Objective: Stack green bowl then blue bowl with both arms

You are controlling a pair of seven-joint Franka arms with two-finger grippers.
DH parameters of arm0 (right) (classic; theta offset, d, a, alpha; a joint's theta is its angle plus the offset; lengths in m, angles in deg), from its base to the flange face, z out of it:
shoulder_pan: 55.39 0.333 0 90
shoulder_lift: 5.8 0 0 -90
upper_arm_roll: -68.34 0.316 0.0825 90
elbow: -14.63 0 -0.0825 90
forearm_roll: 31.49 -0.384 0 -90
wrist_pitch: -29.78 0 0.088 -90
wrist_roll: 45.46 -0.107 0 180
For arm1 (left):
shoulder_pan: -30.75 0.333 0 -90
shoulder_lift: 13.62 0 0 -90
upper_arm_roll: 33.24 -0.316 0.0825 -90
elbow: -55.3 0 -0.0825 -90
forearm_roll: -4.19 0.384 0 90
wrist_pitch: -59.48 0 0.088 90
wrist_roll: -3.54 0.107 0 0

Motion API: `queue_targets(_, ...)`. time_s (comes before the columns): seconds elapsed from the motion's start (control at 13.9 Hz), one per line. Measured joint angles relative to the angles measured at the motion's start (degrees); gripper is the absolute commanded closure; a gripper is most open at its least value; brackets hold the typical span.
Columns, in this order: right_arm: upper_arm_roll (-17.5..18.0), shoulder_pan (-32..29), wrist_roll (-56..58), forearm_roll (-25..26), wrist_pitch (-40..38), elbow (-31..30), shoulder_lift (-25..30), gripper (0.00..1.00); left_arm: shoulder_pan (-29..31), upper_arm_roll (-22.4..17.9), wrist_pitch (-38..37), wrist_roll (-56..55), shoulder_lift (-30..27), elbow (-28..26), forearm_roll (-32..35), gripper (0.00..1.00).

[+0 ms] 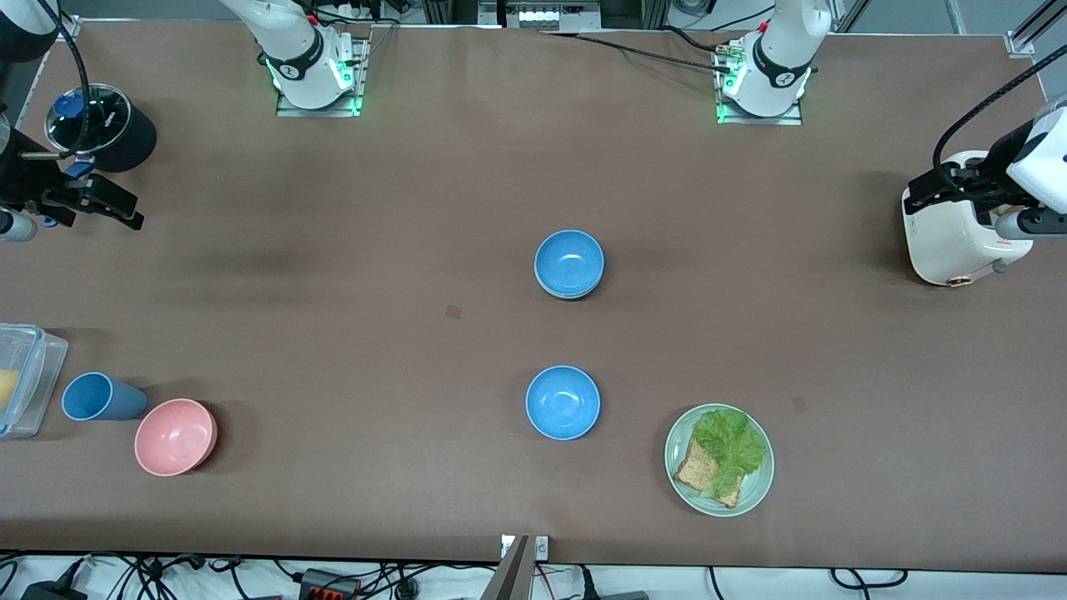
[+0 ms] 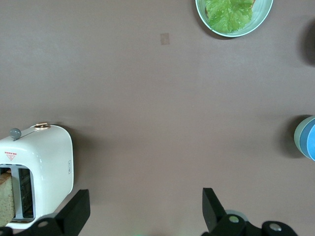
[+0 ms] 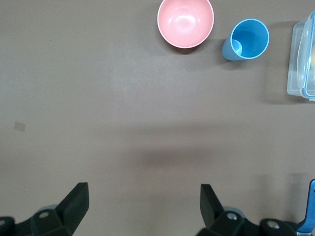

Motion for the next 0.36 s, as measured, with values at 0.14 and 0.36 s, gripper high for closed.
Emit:
queue_targets(0.14,0.0,0.0,0.0,0.0,0.0,0.0,0.0,0.00,0.0,0.0,0.0,0.0,0.0,0.0,0.0,0.00)
queue_targets(0.36,0.0,0.0,0.0,0.0,0.0,0.0,0.0,0.00,0.0,0.0,0.0,0.0,0.2,0.0,0.0,0.00)
